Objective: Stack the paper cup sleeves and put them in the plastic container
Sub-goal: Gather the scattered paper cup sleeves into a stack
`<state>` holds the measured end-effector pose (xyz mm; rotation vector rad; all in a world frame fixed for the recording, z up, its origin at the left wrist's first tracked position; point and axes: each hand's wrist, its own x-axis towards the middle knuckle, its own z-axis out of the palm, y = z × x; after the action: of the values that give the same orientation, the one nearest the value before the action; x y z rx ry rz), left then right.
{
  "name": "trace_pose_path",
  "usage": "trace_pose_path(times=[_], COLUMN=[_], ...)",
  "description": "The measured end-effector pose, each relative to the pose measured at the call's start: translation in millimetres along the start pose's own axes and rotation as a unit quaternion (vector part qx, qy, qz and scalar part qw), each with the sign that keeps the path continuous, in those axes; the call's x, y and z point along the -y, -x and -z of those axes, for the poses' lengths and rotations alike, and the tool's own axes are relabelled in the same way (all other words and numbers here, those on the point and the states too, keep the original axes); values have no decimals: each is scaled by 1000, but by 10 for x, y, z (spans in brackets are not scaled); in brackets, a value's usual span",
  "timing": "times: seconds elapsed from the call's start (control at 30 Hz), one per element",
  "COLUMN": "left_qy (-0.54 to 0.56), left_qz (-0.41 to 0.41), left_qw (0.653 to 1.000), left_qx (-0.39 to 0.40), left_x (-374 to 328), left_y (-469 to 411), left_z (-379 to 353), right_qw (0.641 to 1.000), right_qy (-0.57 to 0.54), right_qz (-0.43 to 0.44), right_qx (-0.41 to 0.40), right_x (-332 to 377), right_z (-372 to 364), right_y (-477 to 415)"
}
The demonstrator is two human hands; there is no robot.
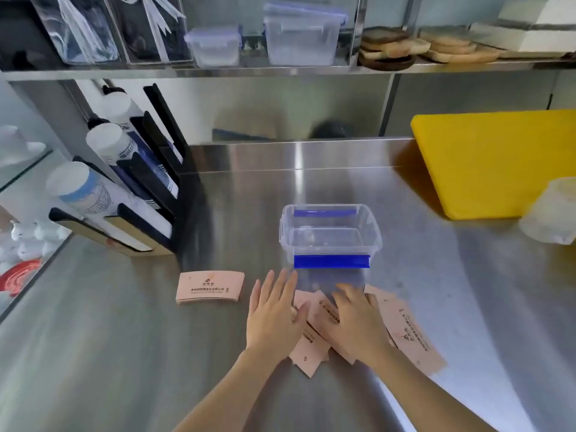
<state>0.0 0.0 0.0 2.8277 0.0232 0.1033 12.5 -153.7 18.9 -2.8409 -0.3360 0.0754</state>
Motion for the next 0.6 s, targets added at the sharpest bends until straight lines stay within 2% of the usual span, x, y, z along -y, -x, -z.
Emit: trace_pose_path(times=[0.1,0.13,0.3,0.5,0.6], left_qy=[-30,-27,5,137,266], left_qz=[-21,-23,-42,18,95], left_qw=[999,998,996,988,956], left_qx=[16,45,76,63,78], left_x=[-3,-23,-71,-130,-160], left_y=[54,80,92,29,-22], left_z=[-67,-68,-128,-91,-5], right_qw=[996,995,993,969,945], right_qy=[19,12,-44,-179,-256], right_qz=[-22,-27,-54,-137,-155], right_qx=[85,93,94,99,129], right_x=[-44,-53,-30,-27,-45], right_z=[-86,-86,-127,-69,65], right_y=[17,19,-12,-138,-182])
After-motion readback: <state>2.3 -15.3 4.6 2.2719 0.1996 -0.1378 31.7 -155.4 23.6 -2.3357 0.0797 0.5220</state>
